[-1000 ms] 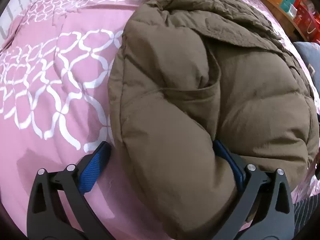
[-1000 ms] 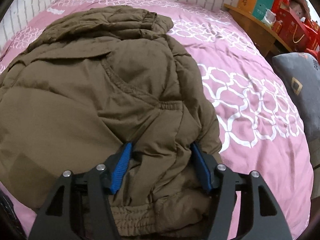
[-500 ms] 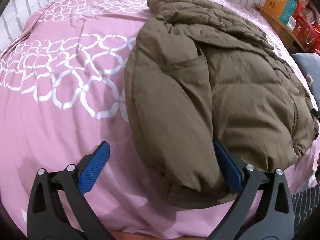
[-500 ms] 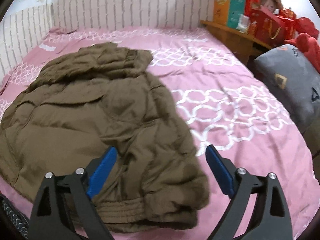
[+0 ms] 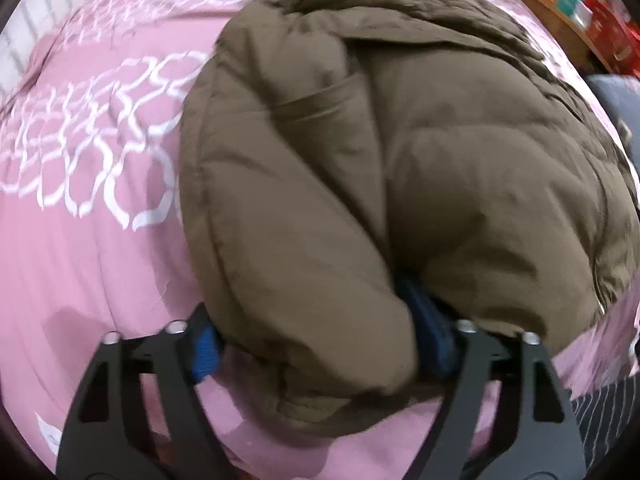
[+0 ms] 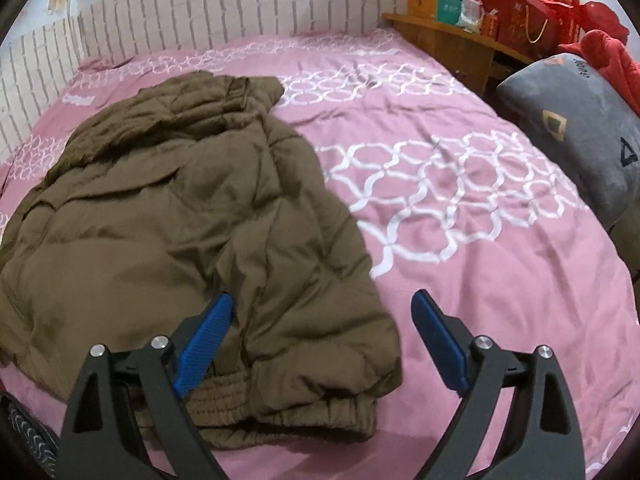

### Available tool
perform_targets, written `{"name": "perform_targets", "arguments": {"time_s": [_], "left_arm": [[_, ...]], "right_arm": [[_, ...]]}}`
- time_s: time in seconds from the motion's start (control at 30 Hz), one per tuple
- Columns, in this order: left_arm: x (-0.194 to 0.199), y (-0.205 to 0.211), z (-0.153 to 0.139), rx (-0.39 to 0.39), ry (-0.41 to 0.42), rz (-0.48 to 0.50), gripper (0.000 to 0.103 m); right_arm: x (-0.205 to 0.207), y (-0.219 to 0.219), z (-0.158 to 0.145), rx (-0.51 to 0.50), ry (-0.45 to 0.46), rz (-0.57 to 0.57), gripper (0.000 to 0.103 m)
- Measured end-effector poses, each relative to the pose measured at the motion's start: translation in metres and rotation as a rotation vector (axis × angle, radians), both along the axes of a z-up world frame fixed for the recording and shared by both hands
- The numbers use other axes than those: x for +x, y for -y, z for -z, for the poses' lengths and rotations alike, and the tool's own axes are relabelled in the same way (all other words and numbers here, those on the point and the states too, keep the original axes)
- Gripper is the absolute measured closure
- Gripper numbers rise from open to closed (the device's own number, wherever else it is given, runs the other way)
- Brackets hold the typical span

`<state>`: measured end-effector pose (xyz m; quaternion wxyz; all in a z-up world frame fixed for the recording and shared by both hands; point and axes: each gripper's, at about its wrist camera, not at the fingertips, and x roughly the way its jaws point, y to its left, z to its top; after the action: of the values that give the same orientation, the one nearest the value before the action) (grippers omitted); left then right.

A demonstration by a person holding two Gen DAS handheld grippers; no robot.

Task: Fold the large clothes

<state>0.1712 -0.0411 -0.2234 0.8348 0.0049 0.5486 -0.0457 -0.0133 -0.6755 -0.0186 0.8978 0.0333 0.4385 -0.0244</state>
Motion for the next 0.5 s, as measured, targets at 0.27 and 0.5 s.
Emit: {"name": "perform_targets", "arguments": {"time_s": [0.27,0.5], "left_arm": [[0.009,0.011,-0.005,0.005,-0.014,0.070,0.052],[0.023,0.007,-0.014,-0.025,-0.045,0.073,0.074]], "right_arm": [[0.014,-0.008,0.021,0.070,-0.100,-0.044,0.014],[0.024,-0.023,0.005,0.124,-0.125,-0.155,0.072]]}}
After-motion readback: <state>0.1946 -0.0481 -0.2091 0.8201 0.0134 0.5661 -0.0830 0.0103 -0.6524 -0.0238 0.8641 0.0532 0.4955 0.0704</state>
